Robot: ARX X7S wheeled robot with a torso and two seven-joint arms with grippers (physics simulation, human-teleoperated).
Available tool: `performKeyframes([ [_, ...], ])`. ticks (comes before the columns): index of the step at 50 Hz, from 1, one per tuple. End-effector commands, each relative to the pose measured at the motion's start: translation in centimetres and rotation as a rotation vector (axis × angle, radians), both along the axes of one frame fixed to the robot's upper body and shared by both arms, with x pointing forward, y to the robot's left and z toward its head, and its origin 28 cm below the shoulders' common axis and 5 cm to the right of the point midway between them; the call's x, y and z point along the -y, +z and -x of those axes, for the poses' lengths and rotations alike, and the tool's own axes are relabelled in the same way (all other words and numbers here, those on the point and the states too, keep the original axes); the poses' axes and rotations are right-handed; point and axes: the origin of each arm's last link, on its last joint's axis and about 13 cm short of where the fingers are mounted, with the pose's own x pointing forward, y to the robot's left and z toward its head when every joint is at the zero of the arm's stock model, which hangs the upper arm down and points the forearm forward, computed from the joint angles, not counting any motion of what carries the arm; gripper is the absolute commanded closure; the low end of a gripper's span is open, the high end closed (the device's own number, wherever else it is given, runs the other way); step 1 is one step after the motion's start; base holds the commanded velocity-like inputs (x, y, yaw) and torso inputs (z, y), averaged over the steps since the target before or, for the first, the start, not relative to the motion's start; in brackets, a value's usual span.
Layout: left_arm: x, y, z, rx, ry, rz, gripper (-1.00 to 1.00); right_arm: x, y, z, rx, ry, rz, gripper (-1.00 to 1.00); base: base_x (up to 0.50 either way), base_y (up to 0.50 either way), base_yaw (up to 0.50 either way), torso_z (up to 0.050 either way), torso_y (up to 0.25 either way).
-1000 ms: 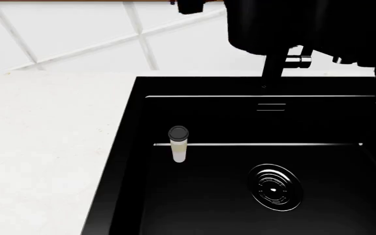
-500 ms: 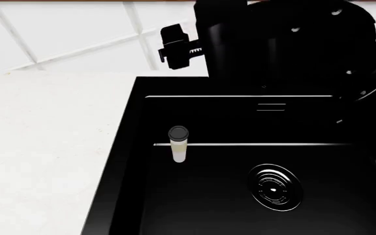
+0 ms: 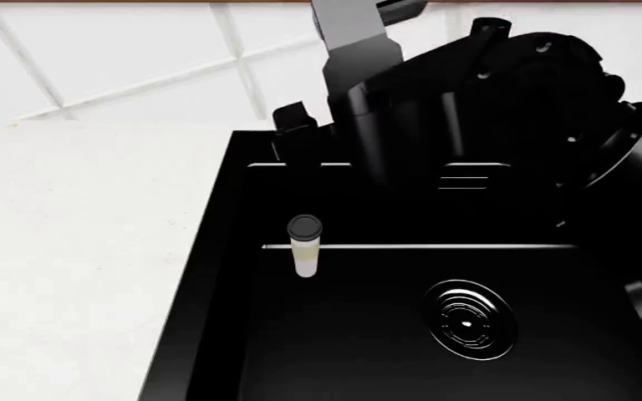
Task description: Pick the cup and bowl from the sink and place them on the counter for drying.
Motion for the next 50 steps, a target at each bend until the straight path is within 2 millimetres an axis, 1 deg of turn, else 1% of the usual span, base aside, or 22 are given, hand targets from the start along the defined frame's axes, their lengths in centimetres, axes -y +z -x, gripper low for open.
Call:
performKeyframes([
  [1, 0.1, 0.0, -0.1, -0.003, -0.003, -0.005, -1.0, -0.1, -1.1, 0.0, -0.05, 0.019, -0.006, -1.0, 0.0, 0.0, 0.0, 0.0, 0.0],
  [13, 0.1, 0.0, -0.2, -0.004, -0.007, -0.005, -1.0, -0.3, -3.3, -0.8, -0.093, 0.034, -0.022, -1.0, 0.0, 0.0, 0.0, 0.0, 0.0],
  [28, 0.0, 0.0, 0.0, 0.0, -0.002, 0.002, -1.0, -0.5, -4.6, -1.4, -0.134, 0.034, -0.032, -1.0, 0.0, 0.0, 0.0, 0.0, 0.0],
  [41, -0.1, -0.1, 0.1, 0.004, 0.001, 0.008, -1.0, -0.9, -6.1, -2.3, -0.166, 0.043, -0.045, -1.0, 0.0, 0.0, 0.0, 0.0, 0.0],
  [50, -0.1, -0.1, 0.1, 0.004, 0.0, 0.007, -1.0, -0.9, -7.2, -2.6, -0.188, 0.045, -0.048, -1.0, 0.0, 0.0, 0.0, 0.0, 0.0],
])
